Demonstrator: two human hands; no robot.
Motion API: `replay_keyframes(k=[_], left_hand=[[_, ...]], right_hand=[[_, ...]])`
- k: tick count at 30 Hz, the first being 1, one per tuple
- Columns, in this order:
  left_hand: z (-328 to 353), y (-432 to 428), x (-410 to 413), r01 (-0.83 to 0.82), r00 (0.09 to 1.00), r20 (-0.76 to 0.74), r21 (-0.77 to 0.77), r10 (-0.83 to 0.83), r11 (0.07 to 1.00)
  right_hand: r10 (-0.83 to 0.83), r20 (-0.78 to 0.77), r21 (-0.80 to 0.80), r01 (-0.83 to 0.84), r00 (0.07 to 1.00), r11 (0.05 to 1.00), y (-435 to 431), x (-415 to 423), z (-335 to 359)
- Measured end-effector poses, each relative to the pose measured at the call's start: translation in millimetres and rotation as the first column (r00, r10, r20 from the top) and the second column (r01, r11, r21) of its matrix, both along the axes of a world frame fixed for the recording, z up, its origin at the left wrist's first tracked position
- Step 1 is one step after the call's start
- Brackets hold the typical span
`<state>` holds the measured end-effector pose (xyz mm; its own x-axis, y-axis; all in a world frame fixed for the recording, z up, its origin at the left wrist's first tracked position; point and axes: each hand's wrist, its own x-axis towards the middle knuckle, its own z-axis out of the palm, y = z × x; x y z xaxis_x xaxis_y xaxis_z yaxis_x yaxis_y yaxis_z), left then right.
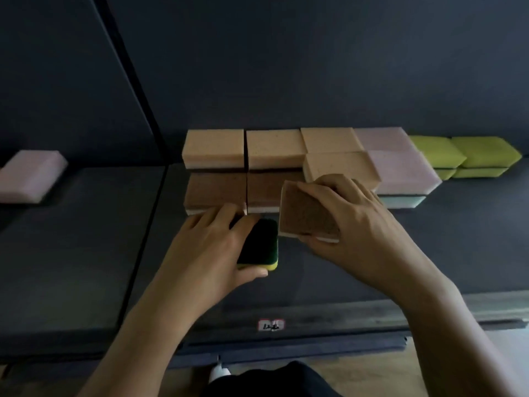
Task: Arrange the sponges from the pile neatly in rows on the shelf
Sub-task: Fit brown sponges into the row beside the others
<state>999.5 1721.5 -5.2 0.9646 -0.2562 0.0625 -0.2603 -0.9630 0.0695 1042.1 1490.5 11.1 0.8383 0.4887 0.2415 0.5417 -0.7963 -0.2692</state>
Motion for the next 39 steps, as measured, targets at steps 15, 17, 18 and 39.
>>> replay_keyframes(k=[15,17,18,39], left_hand=[[-18.5,-17.5,0.9,0.057,0.998,-0.018,-0.106,-0.059,0.993],[-12.2,-12.4,0.9,0.055,0.998,0.035,-0.136,-0.051,0.989],[-8.3,-10.4,1.5,0.06,0.996,0.081,-0.162,-0.047,0.985],[9.0,-3.1,17.2,0.147,0.975,0.209,-0.379,-0.07,0.914]], right_hand=[[0.066,-0.013,0.017,-0.065,0.998,0.998,-7.4,4.3,2.0],[0.071,-0.013,0.011,-0.071,0.997,0.997,-5.4,5.3,2.6],[0.073,-0.011,0.008,-0.073,0.997,0.997,-4.3,5.9,3.1],[0.114,-0.127,0.226,-0.083,0.985,0.971,12.0,3.7,0.6]])
